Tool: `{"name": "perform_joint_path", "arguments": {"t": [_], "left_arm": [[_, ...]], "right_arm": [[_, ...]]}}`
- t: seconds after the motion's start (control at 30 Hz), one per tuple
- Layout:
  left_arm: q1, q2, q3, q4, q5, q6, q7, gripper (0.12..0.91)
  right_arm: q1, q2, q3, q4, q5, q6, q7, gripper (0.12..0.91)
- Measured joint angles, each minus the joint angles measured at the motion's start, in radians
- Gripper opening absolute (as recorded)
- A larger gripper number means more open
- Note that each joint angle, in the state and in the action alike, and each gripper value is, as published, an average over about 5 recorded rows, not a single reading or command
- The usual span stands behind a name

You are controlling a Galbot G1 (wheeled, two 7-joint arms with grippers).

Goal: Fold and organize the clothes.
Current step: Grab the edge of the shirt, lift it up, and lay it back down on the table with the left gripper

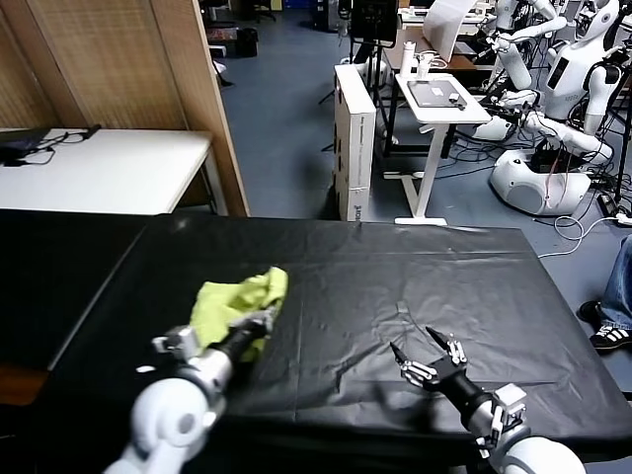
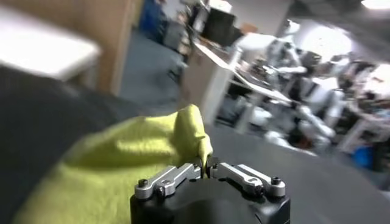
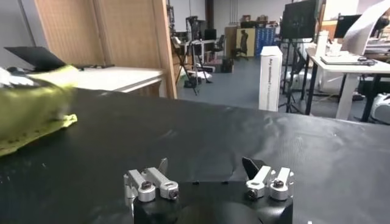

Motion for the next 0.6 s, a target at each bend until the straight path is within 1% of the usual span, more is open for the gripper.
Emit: {"name": "perform_joint_path", "arguments": {"t": [0.03, 0.07, 0.13, 0.17, 0.2, 0.27, 0.3, 0.4, 0.43, 0.5, 0.6], "left_arm": [[-0.002, -0.007, 0.014, 0.004, 0.007, -0.001, 0.001, 0.196], [-0.005, -0.012, 0.024, 0.006, 0.012, -0.002, 0.002, 0.222], [-0.010, -0.015, 0.035, 0.005, 0.015, -0.002, 0.005, 0.312], [-0.012, -0.013, 0.037, 0.002, 0.015, -0.002, 0.005, 0.368], [-0.014, -0.010, 0.039, -0.003, 0.016, -0.002, 0.006, 0.443], [-0.013, 0.002, 0.037, -0.017, 0.023, -0.002, 0.008, 0.557], [-0.012, 0.010, 0.034, -0.025, 0.029, -0.002, 0.012, 0.633], [-0.005, 0.044, 0.017, -0.052, 0.051, -0.014, 0.027, 0.802], [-0.002, 0.056, 0.009, -0.059, 0.059, -0.021, 0.031, 0.842], [0.004, 0.081, -0.010, -0.067, 0.072, -0.039, 0.034, 0.889], [0.017, 0.108, -0.039, -0.080, 0.088, -0.056, 0.034, 0.903]], "right_arm": [[0.005, 0.000, -0.006, 0.001, 0.006, -0.006, 0.004, 0.907], [0.011, 0.000, -0.013, 0.002, 0.015, -0.012, 0.009, 0.907], [0.024, 0.001, -0.026, 0.004, 0.040, -0.031, 0.022, 0.907], [0.031, 0.001, -0.033, 0.004, 0.055, -0.043, 0.029, 0.907], [0.038, 0.001, -0.039, 0.004, 0.071, -0.055, 0.037, 0.907], [0.056, 0.004, -0.054, 0.005, 0.108, -0.083, 0.057, 0.907], [0.067, 0.006, -0.063, 0.004, 0.129, -0.099, 0.068, 0.907], [0.108, 0.019, -0.100, -0.002, 0.200, -0.152, 0.112, 0.907], [0.124, 0.024, -0.116, -0.006, 0.222, -0.170, 0.129, 0.907], [0.159, 0.036, -0.152, -0.015, 0.261, -0.201, 0.164, 0.907], [0.222, 0.058, -0.215, -0.035, 0.301, -0.233, 0.215, 0.907]]}}
